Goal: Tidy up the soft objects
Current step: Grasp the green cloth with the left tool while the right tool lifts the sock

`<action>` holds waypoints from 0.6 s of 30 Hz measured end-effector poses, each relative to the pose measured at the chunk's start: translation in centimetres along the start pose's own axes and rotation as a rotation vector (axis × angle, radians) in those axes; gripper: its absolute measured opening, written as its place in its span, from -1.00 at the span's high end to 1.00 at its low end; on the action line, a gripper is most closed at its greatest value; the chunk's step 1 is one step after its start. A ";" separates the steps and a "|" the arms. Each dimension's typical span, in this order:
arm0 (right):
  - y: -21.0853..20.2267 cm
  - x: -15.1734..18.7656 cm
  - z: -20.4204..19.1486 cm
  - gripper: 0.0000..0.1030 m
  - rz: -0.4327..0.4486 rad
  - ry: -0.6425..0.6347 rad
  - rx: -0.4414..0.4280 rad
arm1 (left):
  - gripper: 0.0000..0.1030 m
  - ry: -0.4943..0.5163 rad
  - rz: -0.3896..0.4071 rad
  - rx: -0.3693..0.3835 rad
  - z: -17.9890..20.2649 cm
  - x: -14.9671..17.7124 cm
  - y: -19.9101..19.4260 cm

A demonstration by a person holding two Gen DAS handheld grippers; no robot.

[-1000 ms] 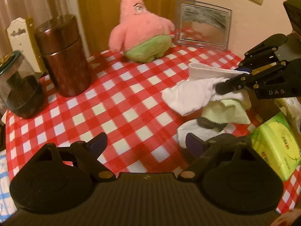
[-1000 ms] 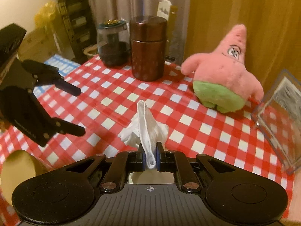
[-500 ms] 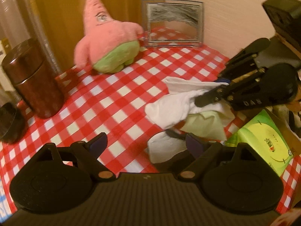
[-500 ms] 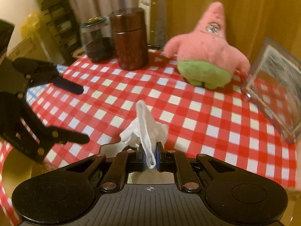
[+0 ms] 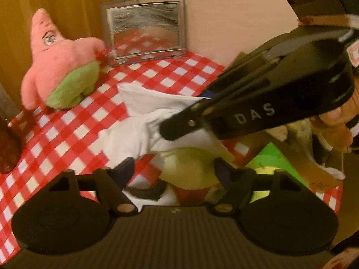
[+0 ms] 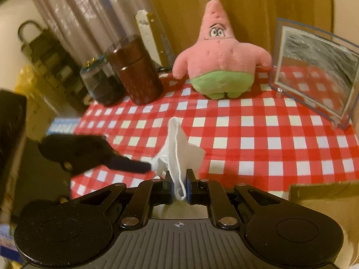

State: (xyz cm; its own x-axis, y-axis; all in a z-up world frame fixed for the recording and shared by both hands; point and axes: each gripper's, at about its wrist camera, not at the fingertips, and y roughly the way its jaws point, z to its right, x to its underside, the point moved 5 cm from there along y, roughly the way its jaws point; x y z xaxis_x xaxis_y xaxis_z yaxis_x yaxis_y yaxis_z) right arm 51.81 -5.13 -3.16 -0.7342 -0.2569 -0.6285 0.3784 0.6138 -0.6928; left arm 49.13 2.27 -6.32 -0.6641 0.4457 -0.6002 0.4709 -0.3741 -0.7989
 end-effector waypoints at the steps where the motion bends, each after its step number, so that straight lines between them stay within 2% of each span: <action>1: -0.3 0.0 0.1 0.79 0.006 0.015 -0.006 | -0.20 0.003 0.011 -0.001 0.3 -0.2 0.1; 4: -1.3 -0.2 0.5 0.79 0.023 0.066 -0.031 | 0.22 -0.012 0.040 0.020 0.7 -0.7 -0.1; 6: -2.0 -0.2 0.7 0.79 0.031 0.098 -0.059 | 0.67 -0.014 0.036 0.031 1.0 -0.9 -0.2; 8: -2.6 -0.2 0.5 0.80 0.038 0.104 -0.067 | 0.86 -0.005 0.022 0.021 1.3 -1.1 -0.5; 10: -3.1 -0.3 0.5 0.80 0.048 0.102 -0.056 | 0.96 0.000 0.009 0.010 1.5 -1.0 -1.0; 12: -3.7 -0.3 0.5 0.80 0.058 0.095 -0.039 | 0.98 0.004 -0.004 0.006 1.5 -0.8 -1.8; 18: -4.6 0.2 1.0 0.79 0.074 0.086 0.011 | 0.98 0.025 -0.048 -0.070 0.3 0.9 -4.2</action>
State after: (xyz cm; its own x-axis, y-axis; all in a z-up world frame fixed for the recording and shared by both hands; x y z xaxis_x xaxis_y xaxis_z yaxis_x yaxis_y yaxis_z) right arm 50.43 -8.75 -0.44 -0.7498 -0.1458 -0.6455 0.4390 0.6202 -0.6501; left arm 46.34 3.97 -3.50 -0.6723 0.4824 -0.5616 0.4792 -0.2947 -0.8268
